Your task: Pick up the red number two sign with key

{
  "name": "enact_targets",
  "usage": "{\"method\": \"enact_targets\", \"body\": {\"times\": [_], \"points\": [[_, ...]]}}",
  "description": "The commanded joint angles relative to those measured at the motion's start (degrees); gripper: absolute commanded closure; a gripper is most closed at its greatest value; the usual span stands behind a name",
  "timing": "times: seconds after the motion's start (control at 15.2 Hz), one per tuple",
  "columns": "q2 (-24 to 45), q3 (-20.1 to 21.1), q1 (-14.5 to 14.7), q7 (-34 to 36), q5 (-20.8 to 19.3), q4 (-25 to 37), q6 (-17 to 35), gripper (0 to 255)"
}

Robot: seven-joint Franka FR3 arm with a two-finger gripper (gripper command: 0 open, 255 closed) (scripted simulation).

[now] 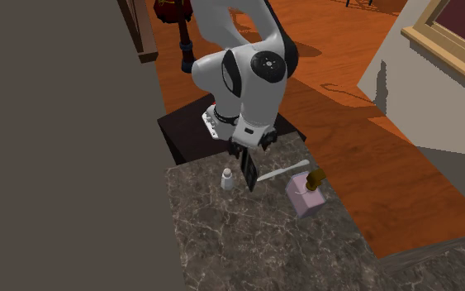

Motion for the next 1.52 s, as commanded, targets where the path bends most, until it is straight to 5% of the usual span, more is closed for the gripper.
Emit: {"method": "enact_targets", "body": {"times": [0.0,0.2,0.26,0.86,1.45], "points": [[1.1,-0.3,-0.2,0.0,-0.3,-1.2,2.3,0],[2.0,-0.5,-0.3,0.0,-0.6,-2.0,4.0,0],[1.6,-0.4,-0.3,0.1,-0.5,-2.0,3.6,255],[2.0,-0.5,-0.3,0.0,-0.6,-2.0,4.0,255],[-2.4,0.5,0.2,-0.2,0.6,3.0,-5.4,255]]}}
